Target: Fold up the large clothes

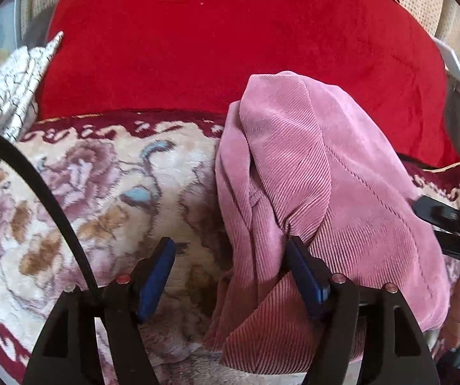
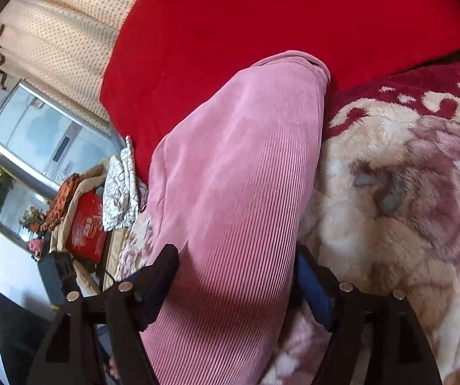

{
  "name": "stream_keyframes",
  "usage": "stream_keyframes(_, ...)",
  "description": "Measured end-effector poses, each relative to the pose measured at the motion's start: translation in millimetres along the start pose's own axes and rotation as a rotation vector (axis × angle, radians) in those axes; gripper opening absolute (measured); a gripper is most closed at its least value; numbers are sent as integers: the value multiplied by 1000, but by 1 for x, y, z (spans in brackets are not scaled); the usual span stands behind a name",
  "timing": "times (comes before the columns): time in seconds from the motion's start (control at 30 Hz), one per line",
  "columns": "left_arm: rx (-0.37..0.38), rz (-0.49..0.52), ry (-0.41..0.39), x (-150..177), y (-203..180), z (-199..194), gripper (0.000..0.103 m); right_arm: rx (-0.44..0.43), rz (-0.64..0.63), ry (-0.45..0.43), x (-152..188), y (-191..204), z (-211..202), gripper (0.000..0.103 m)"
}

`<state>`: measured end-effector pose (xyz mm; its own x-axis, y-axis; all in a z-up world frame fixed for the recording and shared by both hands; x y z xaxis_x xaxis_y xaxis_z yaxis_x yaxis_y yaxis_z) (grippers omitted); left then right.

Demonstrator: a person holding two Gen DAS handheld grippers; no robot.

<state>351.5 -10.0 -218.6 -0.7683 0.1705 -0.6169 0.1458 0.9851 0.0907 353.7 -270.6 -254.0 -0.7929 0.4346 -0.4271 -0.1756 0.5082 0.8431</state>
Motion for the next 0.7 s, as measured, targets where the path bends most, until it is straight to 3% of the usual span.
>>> stream_keyframes(0.33, -88, 51, -34, 1, -1, -3, 74, 131, -246, 15, 32, 48, -12, 74)
stream_keyframes(0.4, -102, 64, -38, 2, -1, -1, 74, 174, -256, 58, 41, 41, 1, 74)
stream_keyframes(0.53, -97, 63, -44, 1, 1, 4, 74, 159, -207, 86, 36, 36, 2, 74)
stream_keyframes(0.7, -106, 69, -47, 0, -1, 5, 75, 214, -309, 63, 28, 61, -6, 74)
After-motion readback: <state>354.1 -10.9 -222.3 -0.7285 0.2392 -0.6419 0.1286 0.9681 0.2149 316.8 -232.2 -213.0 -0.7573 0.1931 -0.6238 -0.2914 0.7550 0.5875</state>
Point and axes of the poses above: each gripper's, at about its wrist camera, not at the fingertips, and z roughly the way its jaws point, y to its left, x to its underside, the point moved 1 cm from there along z, roughly the way its jaws point, and after that the axes turned 15 degrees about -x, right-handed, at the moved point
